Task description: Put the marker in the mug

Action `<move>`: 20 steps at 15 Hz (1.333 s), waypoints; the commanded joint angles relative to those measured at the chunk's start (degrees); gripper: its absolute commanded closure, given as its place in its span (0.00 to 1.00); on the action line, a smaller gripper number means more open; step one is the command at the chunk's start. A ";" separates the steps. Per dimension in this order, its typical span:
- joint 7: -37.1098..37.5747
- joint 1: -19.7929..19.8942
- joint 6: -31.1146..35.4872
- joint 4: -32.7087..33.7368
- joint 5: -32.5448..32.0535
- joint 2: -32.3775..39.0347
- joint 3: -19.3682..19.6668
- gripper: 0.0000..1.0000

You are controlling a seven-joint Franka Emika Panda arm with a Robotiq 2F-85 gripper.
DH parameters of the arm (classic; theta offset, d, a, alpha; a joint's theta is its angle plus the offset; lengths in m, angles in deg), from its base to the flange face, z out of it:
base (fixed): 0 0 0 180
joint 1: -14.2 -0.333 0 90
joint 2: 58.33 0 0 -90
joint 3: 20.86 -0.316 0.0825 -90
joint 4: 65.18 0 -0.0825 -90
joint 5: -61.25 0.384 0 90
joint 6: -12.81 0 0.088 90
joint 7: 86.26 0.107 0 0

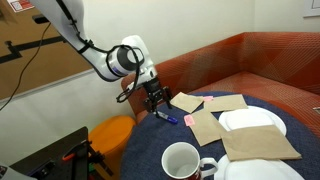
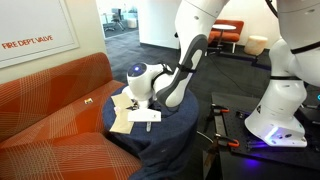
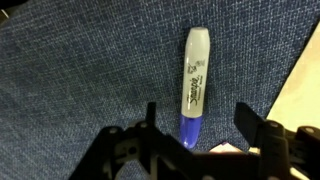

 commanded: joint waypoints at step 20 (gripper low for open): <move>-7.36 -6.47 -3.70 -3.41 0.73 -8.23 4.86 0.94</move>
